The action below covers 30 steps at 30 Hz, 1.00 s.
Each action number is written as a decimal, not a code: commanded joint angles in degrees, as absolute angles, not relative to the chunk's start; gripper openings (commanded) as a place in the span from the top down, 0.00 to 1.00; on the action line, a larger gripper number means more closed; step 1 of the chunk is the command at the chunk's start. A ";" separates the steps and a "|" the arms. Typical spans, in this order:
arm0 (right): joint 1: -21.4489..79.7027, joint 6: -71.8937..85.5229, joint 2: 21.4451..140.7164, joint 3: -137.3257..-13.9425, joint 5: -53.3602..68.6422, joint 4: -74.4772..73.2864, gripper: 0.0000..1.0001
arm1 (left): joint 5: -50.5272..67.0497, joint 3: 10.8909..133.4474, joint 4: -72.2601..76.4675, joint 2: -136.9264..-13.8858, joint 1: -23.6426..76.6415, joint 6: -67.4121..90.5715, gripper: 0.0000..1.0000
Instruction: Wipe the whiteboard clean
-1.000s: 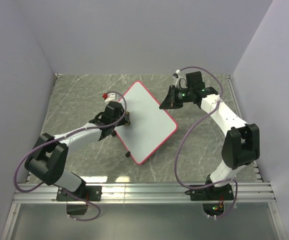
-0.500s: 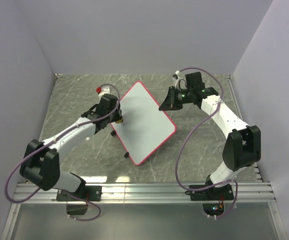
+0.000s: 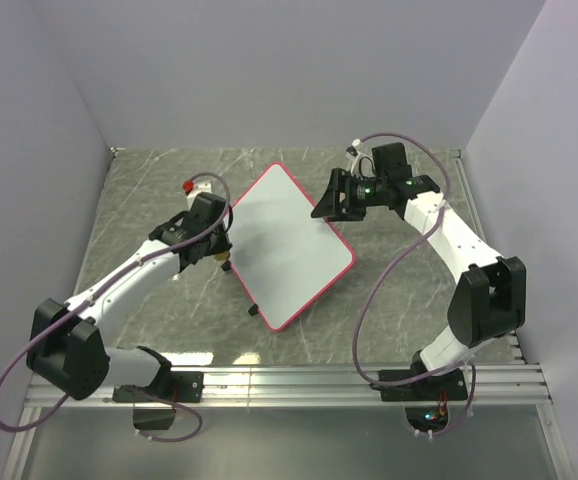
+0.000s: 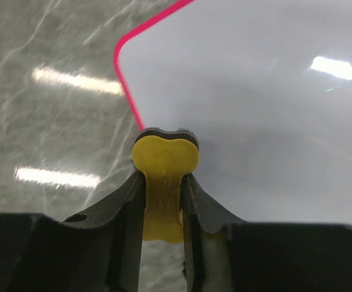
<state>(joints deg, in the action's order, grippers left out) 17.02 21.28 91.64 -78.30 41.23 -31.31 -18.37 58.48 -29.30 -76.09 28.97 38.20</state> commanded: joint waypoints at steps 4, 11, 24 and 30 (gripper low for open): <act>17.40 19.86 87.54 -79.37 39.99 -30.67 0.23 | -21.62 55.64 -37.87 -69.00 29.18 40.51 1.00; 17.40 19.16 86.57 -79.01 36.84 -30.85 0.14 | -22.06 48.53 -42.19 -68.55 29.44 46.05 1.00; 14.94 21.88 73.40 -77.44 28.39 -35.95 0.10 | -21.45 49.05 -40.96 -78.39 29.71 51.07 0.59; 14.06 23.29 63.47 -70.50 25.84 -36.30 0.04 | -19.52 46.32 -39.47 -83.75 29.71 53.00 0.35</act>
